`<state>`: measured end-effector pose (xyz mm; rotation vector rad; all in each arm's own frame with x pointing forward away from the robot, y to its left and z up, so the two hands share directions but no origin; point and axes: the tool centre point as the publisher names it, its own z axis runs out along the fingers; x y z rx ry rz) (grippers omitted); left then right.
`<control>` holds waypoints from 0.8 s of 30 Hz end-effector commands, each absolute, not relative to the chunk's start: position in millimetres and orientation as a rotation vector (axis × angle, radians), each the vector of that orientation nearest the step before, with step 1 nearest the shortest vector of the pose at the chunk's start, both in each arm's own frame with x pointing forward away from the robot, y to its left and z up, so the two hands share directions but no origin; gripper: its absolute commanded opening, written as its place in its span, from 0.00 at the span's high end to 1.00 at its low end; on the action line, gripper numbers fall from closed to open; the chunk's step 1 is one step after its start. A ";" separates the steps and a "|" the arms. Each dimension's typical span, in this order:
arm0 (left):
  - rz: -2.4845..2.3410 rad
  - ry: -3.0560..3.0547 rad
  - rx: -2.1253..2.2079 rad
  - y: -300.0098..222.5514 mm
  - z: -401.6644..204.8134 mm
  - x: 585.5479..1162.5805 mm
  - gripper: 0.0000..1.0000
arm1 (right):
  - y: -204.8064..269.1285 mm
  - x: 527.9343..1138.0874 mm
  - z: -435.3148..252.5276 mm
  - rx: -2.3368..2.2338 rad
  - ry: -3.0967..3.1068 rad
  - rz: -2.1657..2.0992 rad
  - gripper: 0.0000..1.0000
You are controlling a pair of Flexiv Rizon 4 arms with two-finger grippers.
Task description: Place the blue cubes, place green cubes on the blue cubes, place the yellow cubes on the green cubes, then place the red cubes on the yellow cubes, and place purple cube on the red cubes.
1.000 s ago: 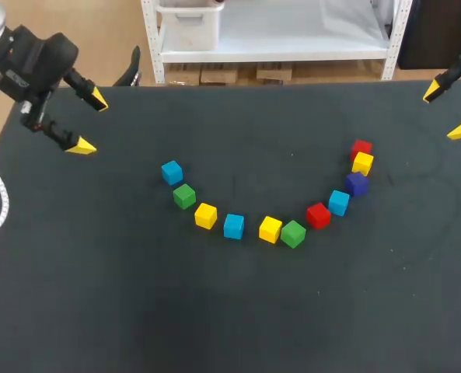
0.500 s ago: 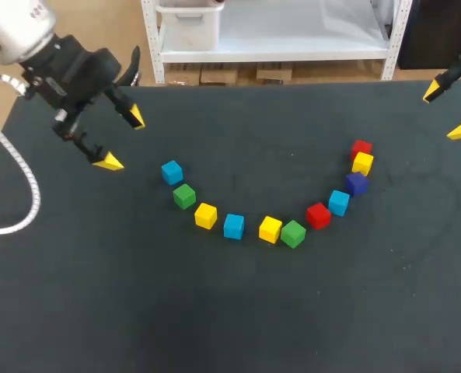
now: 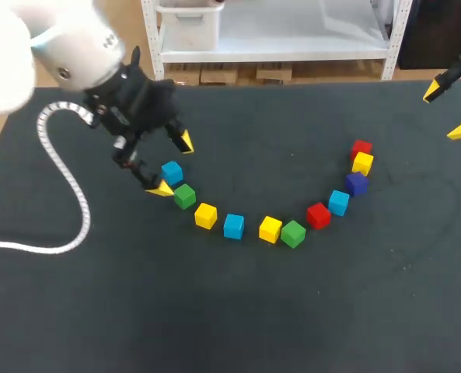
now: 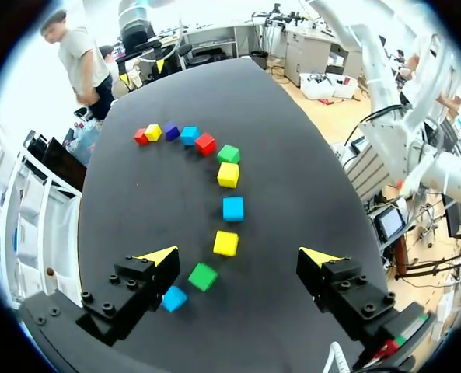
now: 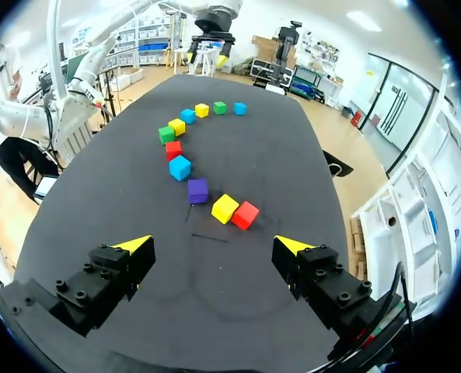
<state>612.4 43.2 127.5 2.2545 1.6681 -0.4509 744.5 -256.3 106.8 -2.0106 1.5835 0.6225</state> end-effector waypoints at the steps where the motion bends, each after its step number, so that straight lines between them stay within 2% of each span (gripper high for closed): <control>1: -0.409 1.700 2.262 22.9 118.0 608.1 0.00 | -256.1 743.1 106.9 -2.009 1.584 0.618 0.00; 24: -0.367 1.787 2.292 -36.6 67.0 611.8 0.00 | -256.1 743.1 106.9 -2.009 1.584 0.618 0.00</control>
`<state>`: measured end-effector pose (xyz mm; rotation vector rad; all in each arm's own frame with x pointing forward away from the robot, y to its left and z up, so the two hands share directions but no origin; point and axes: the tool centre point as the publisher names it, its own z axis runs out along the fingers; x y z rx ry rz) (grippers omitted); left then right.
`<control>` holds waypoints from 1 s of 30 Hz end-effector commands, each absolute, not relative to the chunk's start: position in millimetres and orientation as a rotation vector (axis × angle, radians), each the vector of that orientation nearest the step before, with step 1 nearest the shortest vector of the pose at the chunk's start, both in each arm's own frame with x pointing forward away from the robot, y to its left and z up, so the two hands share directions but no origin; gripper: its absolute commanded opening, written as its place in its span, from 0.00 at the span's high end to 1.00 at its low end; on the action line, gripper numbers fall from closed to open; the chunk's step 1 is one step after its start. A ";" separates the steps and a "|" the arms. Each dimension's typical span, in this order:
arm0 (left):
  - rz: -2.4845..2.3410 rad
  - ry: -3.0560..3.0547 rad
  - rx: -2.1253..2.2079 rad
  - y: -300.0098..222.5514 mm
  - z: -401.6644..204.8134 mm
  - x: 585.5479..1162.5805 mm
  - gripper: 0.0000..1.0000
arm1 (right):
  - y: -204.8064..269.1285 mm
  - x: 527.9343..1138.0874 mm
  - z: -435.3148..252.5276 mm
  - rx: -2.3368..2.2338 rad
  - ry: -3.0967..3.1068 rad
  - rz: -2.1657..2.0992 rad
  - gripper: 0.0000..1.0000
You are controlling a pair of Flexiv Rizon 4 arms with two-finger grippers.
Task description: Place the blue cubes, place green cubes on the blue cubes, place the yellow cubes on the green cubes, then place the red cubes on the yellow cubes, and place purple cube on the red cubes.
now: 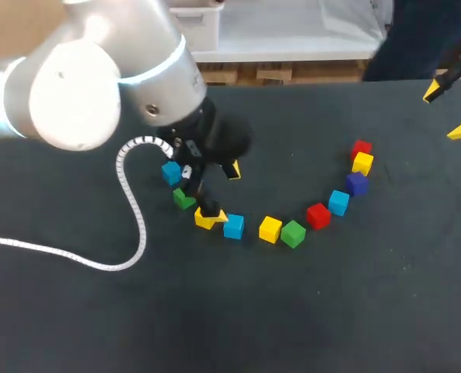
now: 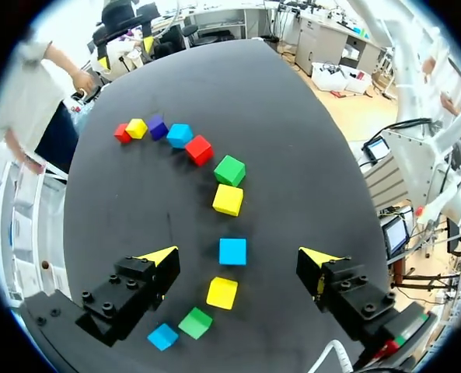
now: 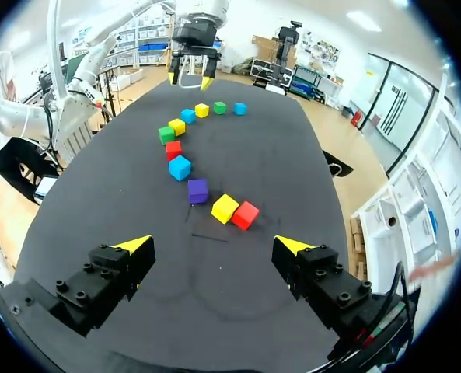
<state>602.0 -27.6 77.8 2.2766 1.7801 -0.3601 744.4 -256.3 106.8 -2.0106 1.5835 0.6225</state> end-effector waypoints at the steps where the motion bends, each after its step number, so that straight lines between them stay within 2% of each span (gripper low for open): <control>1: -0.369 1.788 2.293 -36.7 65.0 612.7 0.00 | -256.1 743.1 106.9 -2.009 1.584 0.618 0.00; 30: -0.304 1.882 2.304 -33.1 8.4 607.8 0.00 | -256.1 743.1 106.9 -2.009 1.584 0.618 0.00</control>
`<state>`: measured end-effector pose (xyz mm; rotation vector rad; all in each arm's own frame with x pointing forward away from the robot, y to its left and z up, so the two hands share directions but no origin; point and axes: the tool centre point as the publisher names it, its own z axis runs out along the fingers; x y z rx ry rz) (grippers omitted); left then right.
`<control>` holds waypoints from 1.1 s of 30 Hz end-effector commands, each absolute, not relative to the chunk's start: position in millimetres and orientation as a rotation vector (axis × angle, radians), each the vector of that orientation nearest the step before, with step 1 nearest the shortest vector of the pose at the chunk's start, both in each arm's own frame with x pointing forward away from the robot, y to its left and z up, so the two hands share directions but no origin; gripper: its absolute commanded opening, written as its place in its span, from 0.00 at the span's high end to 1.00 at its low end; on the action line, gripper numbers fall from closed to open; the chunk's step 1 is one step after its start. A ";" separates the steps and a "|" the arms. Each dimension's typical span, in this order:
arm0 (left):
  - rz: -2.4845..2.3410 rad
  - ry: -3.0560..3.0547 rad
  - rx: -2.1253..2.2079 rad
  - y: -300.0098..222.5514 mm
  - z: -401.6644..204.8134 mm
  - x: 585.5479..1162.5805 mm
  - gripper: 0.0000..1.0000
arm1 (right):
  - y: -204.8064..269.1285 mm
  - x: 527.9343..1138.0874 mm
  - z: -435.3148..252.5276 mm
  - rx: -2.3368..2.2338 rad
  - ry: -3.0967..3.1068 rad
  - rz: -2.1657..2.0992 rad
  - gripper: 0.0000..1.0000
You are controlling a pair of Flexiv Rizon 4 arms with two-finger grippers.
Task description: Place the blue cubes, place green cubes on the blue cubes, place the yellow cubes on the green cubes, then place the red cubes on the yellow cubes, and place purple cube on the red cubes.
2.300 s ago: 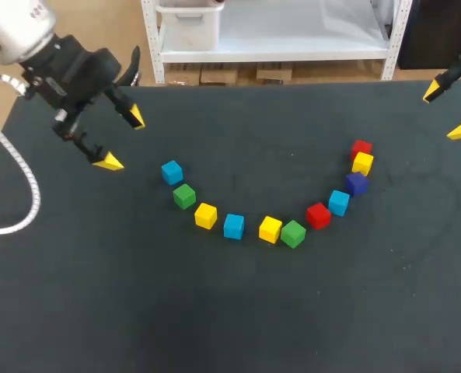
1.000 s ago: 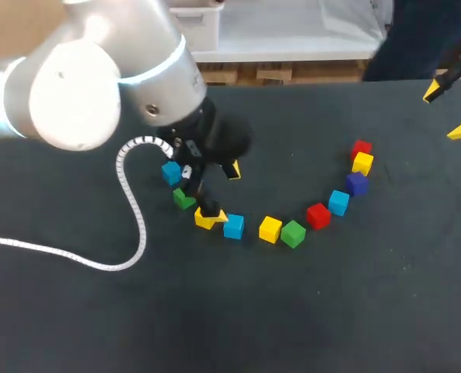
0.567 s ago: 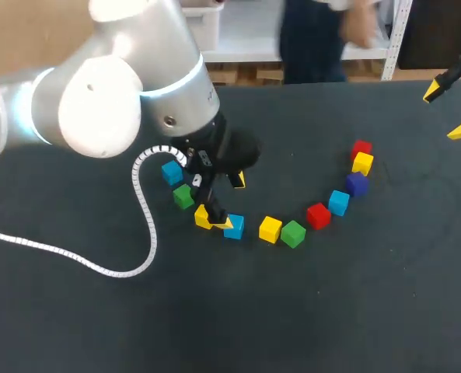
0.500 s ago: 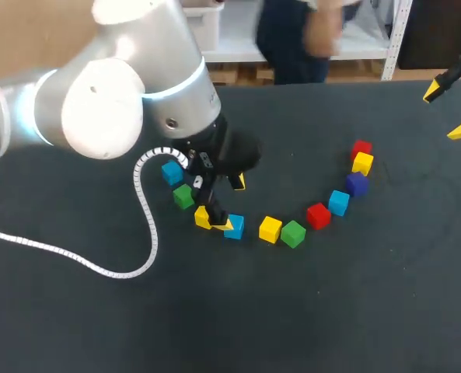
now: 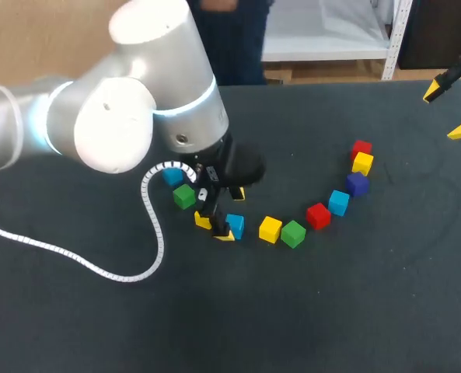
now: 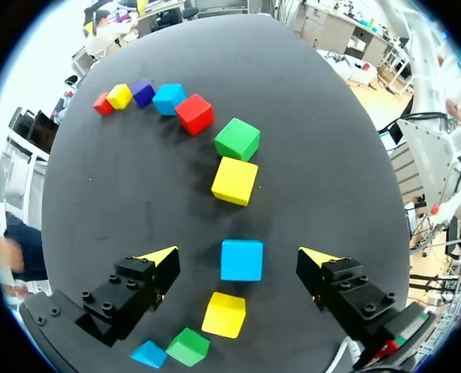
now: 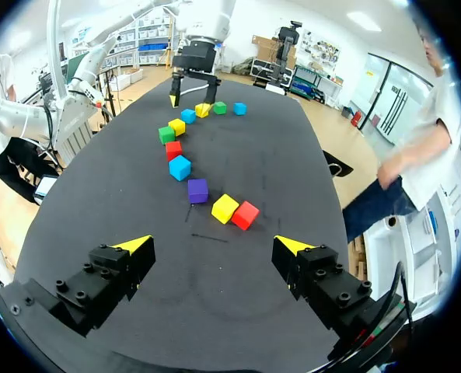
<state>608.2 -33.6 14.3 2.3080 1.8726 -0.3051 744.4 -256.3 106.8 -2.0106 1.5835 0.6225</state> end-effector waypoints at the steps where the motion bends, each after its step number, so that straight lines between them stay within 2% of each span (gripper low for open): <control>1: -0.302 1.887 2.302 -32.8 7.0 607.7 0.00 | -256.1 743.1 106.9 -2.009 1.584 0.618 0.00; 6: -0.298 1.893 2.300 -32.6 1.2 610.0 0.00 | -256.1 743.1 106.9 -2.009 1.584 0.618 0.00; 7: -0.295 1.895 2.299 -32.3 0.0 611.1 0.04 | -256.1 743.1 106.9 -2.009 1.584 0.618 0.00; 8: -0.292 1.899 2.296 -32.1 -0.9 611.8 0.18 | -256.1 743.1 106.9 -2.009 1.584 0.618 0.00; 9: -0.288 1.902 2.296 -32.0 -1.6 612.2 0.51 | -256.1 743.1 106.9 -2.009 1.584 0.618 0.00; 10: -0.286 1.904 2.296 -31.9 -2.3 612.6 0.61 | -256.1 743.1 106.9 -2.009 1.584 0.618 0.00; 13: -0.277 1.905 2.301 -32.1 -4.5 613.5 0.79 | -256.1 743.1 106.9 -2.009 1.584 0.618 0.00; 15: -0.269 1.904 2.311 -32.5 -6.4 613.7 0.84 | -256.1 743.1 106.9 -2.009 1.584 0.618 0.00; 17: -0.271 1.904 2.312 -32.5 -8.2 613.8 1.00 | -256.1 743.1 106.9 -2.009 1.584 0.618 0.00; 33: -0.257 1.921 2.218 -41.3 21.8 625.7 1.00 | -256.1 743.1 106.9 -2.009 1.584 0.618 0.00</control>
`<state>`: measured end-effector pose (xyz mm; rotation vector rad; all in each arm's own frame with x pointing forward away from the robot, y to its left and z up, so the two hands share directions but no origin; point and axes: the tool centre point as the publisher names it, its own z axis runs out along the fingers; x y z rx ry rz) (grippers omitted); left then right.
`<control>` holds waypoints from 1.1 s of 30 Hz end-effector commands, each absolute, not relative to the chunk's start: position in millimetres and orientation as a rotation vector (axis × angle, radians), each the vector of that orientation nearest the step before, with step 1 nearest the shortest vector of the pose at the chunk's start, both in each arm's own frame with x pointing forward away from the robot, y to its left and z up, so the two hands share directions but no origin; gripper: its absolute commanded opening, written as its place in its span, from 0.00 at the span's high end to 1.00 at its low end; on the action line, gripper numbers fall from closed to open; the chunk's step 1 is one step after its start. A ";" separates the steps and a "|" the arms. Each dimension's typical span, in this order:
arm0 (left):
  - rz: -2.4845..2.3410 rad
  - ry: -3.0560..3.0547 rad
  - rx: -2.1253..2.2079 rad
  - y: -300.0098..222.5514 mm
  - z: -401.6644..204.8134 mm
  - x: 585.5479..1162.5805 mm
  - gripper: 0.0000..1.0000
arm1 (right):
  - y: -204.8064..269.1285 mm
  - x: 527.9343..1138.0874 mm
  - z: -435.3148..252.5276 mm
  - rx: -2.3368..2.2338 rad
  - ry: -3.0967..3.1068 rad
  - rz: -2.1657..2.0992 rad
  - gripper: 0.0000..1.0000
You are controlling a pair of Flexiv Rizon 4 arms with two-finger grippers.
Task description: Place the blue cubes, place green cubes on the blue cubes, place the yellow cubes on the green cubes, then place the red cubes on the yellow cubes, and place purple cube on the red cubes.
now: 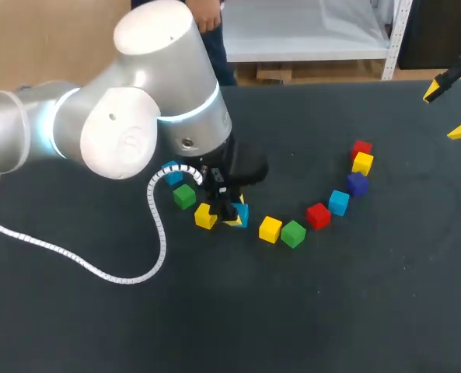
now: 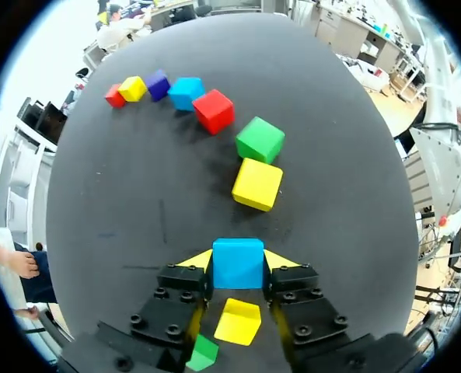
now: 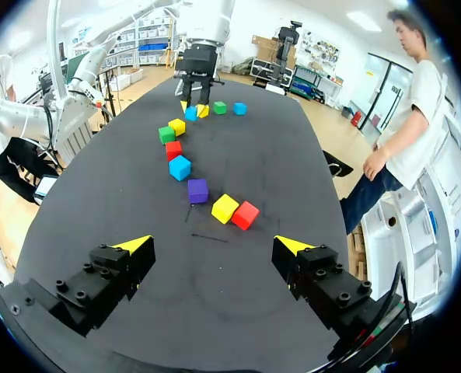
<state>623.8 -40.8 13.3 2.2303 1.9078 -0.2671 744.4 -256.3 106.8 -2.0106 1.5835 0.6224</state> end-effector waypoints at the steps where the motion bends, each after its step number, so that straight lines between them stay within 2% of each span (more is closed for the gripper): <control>1: -0.256 1.922 2.211 -42.8 23.4 628.5 1.00 | -256.1 743.1 106.9 -2.009 1.584 0.618 0.00; 21: -0.256 2.006 2.138 -75.2 17.6 682.8 1.00 | -256.1 743.1 106.9 -2.009 1.584 0.618 0.00; 33: -0.256 2.054 2.110 -82.8 9.4 695.3 1.00 | -256.1 743.1 106.9 -2.009 1.584 0.618 0.00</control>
